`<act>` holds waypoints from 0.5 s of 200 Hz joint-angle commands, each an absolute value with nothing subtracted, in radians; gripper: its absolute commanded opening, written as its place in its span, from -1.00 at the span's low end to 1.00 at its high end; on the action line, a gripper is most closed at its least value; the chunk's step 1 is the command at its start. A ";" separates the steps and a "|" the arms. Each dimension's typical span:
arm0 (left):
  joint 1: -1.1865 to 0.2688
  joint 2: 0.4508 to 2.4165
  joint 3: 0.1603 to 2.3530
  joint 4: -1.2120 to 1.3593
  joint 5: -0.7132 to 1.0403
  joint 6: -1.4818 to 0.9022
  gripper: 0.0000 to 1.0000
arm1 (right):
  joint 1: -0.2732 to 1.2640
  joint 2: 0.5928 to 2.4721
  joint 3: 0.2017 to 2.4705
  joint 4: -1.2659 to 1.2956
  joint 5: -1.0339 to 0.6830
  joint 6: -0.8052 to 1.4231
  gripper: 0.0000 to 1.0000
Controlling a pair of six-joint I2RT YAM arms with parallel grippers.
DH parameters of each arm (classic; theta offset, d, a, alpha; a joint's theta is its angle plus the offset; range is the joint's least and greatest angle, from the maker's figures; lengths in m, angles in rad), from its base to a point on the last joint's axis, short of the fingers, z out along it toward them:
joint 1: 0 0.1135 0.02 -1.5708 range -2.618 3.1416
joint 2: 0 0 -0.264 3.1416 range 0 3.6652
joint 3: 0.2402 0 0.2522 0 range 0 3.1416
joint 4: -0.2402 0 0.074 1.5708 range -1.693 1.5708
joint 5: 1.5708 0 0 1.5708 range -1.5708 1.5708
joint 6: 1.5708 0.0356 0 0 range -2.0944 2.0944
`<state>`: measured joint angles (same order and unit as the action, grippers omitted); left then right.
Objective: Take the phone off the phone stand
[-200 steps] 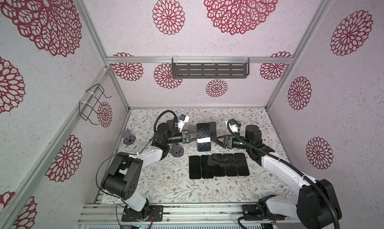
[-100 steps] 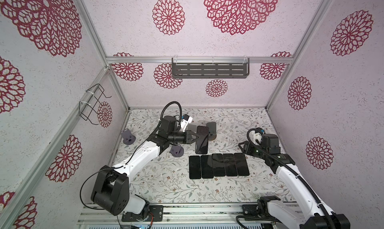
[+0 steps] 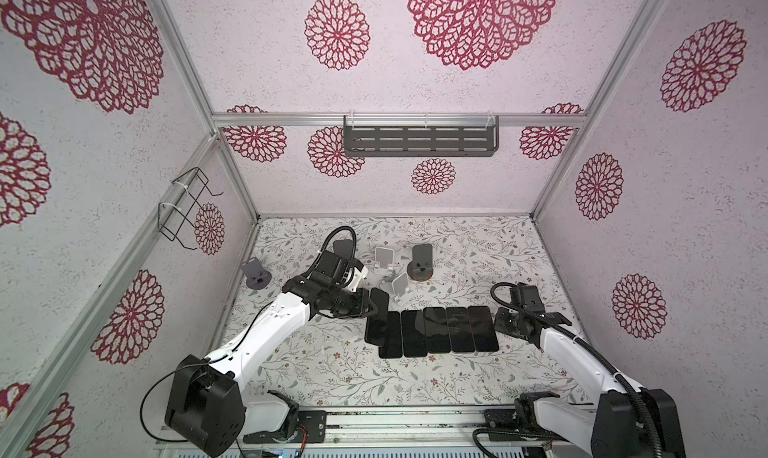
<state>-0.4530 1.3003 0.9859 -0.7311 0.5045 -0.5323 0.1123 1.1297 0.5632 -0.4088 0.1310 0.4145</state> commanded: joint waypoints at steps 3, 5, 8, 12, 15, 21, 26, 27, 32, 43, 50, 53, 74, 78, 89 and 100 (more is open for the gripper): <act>-0.444 1.248 0.946 -0.793 0.420 -0.573 -1.00 | 0.105 1.156 0.558 -0.358 0.170 0.439 -1.00; -0.444 1.244 0.943 -0.796 0.415 -0.575 -1.00 | 0.106 1.158 0.557 -0.356 0.168 0.439 -1.00; -0.444 1.240 0.937 -0.801 0.409 -0.579 -1.00 | 0.105 1.161 0.556 -0.354 0.167 0.440 -1.00; -0.442 1.234 0.929 -0.804 0.398 -0.587 -1.00 | 0.106 1.168 0.558 -0.351 0.165 0.439 -1.00; -0.442 1.230 0.924 -0.807 0.392 -0.592 -1.00 | 0.105 1.173 0.560 -0.353 0.164 0.439 -1.00; -0.443 1.224 0.912 -0.808 0.379 -0.596 -1.00 | 0.105 1.181 0.564 -0.352 0.163 0.437 -1.00; -0.442 1.220 0.903 -0.804 0.369 -0.599 -1.00 | 0.106 1.187 0.566 -0.352 0.160 0.435 -1.00; -0.442 1.220 0.902 -0.802 0.368 -0.601 -1.00 | 0.106 1.189 0.567 -0.351 0.160 0.435 -1.00; -0.442 1.220 0.893 -0.796 0.358 -0.610 -1.00 | 0.106 1.195 0.569 -0.352 0.158 0.434 -1.00; -0.442 1.229 0.882 -0.789 0.335 -0.625 -1.00 | 0.106 1.203 0.574 -0.353 0.156 0.431 -1.00; -0.442 1.243 0.884 -0.792 0.324 -0.629 -1.00 | 0.106 1.205 0.576 -0.356 0.156 0.427 -1.00; -0.442 1.249 0.885 -0.793 0.316 -0.630 -1.00 | 0.105 1.205 0.577 -0.358 0.156 0.426 -1.00; -0.442 1.302 0.898 -0.769 0.298 -0.624 -1.00 | 0.105 1.199 0.578 -0.365 0.162 0.425 -1.00; -0.442 1.311 0.900 -0.761 0.296 -0.624 -1.00 | 0.106 1.196 0.578 -0.368 0.164 0.425 -1.00; -0.443 1.337 0.909 -0.747 0.298 -0.622 -1.00 | 0.106 1.190 0.579 -0.375 0.168 0.422 -1.00; -0.445 1.363 0.921 -0.736 0.299 -0.621 -1.00 | 0.105 1.185 0.580 -0.382 0.171 0.417 -1.00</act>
<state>-0.4484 1.3216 0.8810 -0.7940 0.3145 -0.6140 0.1108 1.2079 0.5621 -0.3641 0.1387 0.4194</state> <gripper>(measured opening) 0.114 0.053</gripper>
